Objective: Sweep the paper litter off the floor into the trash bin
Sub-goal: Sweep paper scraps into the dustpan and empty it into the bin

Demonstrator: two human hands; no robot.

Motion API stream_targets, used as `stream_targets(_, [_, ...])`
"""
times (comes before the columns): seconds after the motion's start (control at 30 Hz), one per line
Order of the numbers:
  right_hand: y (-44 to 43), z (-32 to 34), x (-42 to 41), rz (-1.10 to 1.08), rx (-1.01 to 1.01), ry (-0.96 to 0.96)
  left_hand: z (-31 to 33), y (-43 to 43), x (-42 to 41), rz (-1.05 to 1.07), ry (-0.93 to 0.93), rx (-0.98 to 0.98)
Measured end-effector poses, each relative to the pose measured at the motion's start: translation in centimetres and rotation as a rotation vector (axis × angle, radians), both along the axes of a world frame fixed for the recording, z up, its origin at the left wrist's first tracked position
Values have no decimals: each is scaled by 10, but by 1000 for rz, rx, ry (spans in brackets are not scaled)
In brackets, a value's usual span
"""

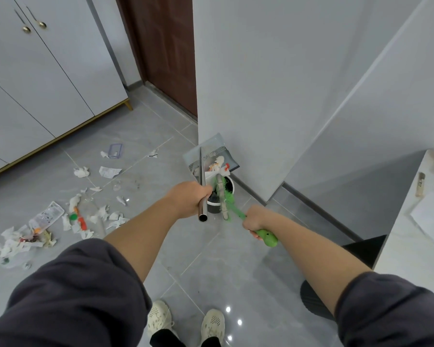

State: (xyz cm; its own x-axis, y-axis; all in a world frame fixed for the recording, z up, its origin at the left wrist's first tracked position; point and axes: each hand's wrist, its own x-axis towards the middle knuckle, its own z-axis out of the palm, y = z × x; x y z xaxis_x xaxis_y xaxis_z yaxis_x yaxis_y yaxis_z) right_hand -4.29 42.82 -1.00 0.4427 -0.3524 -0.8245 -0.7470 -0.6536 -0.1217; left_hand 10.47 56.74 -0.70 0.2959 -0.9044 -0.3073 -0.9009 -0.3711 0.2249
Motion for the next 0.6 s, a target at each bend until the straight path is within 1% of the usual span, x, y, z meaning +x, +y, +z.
stream_targets(0.1, [-2,2,13,45,-7,4,-2,-5,13,8,-14,-4])
stream_targets(0.23, [-11,16,27,172,-73,93,-5,-4,20,-16,-28,14])
stream_targets(0.4, [-7,43,29,332,-144,186,-9,3,11,-131,-125,85])
stream_targets(0.6, [5,61,24,379,-220,256,-6,2,-1,-225,-243,135])
